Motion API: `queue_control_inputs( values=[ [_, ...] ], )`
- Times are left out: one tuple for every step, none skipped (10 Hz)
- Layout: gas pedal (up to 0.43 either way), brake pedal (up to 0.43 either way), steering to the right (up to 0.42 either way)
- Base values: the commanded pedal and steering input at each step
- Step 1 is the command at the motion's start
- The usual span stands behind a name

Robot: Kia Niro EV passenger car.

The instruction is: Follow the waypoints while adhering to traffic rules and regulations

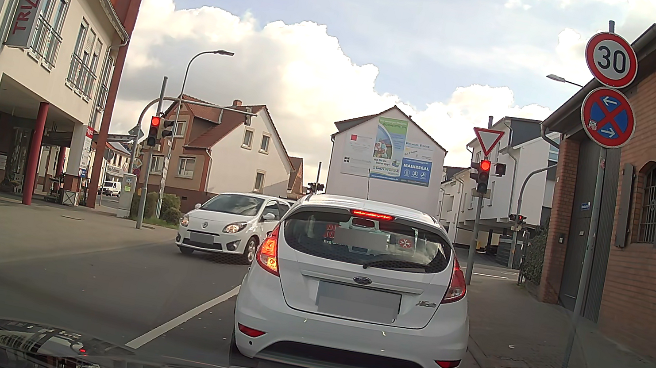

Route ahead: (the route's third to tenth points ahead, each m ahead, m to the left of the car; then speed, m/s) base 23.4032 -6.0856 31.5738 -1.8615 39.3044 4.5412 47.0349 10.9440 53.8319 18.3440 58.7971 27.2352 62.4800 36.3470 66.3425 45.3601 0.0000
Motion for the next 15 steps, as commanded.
queue_control_inputs(
  values=[
    [0.0,0.274,0.009],
    [0.0,0.274,0.009],
    [0.0,0.274,0.009],
    [0.0,0.274,0.009],
    [0.0,0.274,0.009],
    [0.0,0.274,0.009],
    [0.0,0.274,0.009],
    [0.0,0.274,0.009],
    [0.0,0.274,0.009],
    [0.0,0.274,0.009],
    [0.0,0.274,0.009],
    [0.0,0.274,0.009],
    [0.0,0.274,0.009],
    [0.0,0.274,0.01],
    [0.0,0.274,0.009]
  ],
)
